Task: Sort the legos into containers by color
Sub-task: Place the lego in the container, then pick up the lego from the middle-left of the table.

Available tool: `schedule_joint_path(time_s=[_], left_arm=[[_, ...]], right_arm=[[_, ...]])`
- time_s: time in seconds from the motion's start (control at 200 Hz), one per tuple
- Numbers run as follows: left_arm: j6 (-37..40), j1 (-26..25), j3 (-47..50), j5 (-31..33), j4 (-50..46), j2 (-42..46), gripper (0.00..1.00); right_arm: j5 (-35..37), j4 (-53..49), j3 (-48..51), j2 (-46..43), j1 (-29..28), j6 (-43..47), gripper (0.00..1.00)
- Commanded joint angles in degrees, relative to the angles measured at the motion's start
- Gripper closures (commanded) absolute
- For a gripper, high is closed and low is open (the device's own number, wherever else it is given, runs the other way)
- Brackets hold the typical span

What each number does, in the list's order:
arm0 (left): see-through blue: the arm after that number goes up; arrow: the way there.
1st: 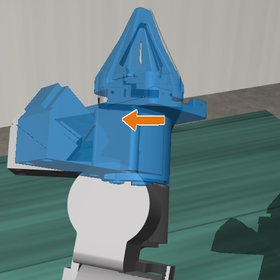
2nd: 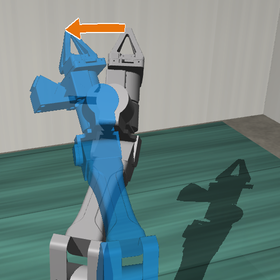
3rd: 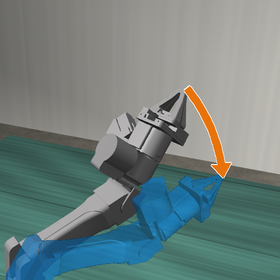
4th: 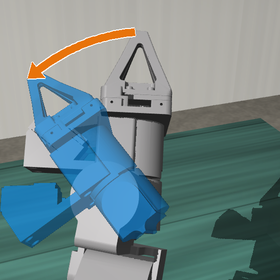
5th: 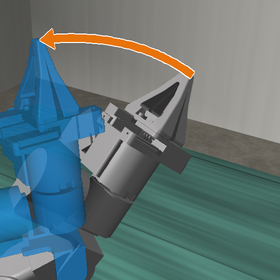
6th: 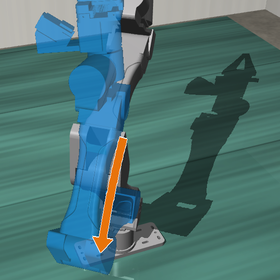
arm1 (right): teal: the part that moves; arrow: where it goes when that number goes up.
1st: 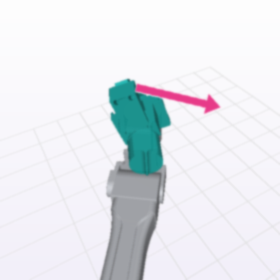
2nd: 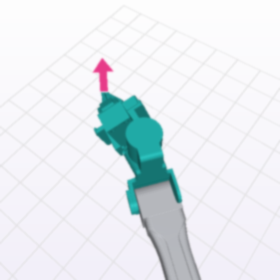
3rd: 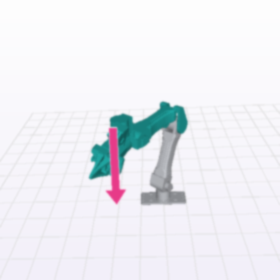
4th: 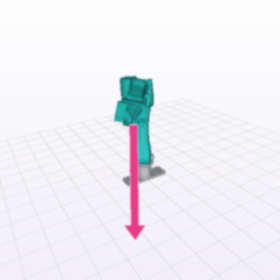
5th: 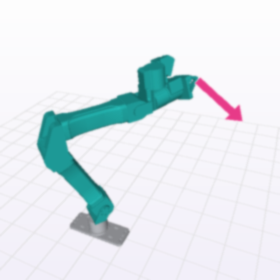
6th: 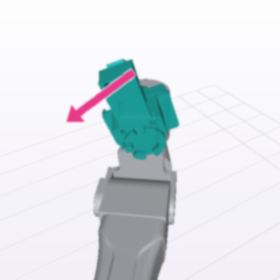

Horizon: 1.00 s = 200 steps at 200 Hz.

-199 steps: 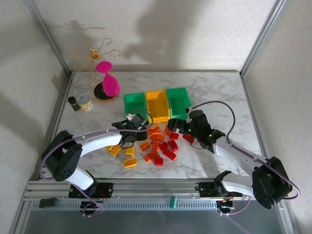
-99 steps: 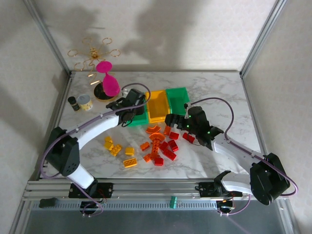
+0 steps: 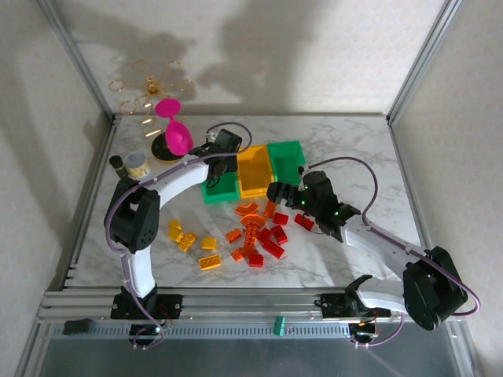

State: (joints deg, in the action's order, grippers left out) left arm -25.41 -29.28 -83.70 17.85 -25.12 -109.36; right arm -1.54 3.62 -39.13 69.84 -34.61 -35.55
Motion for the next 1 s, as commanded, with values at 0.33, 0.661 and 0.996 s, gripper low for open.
schedule_joint_path(time_s=[0.33, 0.661, 0.996], left_arm=[[-0.1, 0.5, 3.3, -2.6, -1.0, 10.1, 0.18], [-6.9, 0.5, 22.4, -5.9, -2.1, 31.5, 0.18], [-17.8, 0.4, 39.2, -4.2, -9.2, 45.5, 0.14]], right_arm=[[-4.0, 0.3, -3.9, 0.1, -0.7, 4.7, 0.01], [-4.7, -1.9, -4.4, 4.0, -9.6, 9.0, 0.01], [-3.2, 4.2, -3.6, 10.0, -18.2, 7.6, 0.01]])
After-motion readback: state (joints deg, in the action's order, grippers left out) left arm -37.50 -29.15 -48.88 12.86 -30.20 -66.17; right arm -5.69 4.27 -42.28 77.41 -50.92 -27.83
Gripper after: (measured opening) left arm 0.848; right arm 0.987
